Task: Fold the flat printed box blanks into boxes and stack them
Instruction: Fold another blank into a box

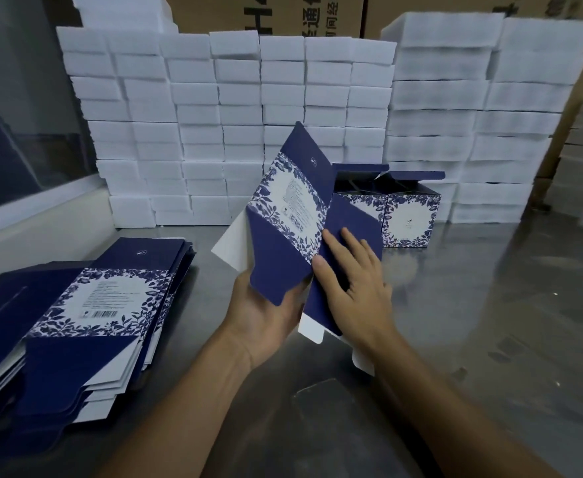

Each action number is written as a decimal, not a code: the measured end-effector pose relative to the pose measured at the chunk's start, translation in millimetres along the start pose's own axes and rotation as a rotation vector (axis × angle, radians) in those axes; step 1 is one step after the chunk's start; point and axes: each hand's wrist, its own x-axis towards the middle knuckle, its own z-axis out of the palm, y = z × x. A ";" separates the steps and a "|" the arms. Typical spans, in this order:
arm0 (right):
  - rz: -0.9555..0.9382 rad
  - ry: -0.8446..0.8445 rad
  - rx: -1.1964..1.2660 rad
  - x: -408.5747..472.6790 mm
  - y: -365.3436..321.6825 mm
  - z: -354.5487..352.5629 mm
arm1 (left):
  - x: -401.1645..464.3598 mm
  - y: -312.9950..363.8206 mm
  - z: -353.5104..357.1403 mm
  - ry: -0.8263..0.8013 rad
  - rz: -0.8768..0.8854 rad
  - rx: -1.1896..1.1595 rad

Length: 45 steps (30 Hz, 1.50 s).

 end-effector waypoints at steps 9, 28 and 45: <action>-0.198 -0.258 -0.021 -9.2 -7.7 4.1 | -6.2 0.5 0.9 0.140 0.026 0.350; -0.007 0.143 0.505 -3.5 -6.1 -5.4 | -15.4 18.9 -11.9 0.585 0.446 0.940; -0.330 0.378 0.520 0.4 -28.9 -35.7 | -7.5 32.7 15.0 0.521 0.580 0.647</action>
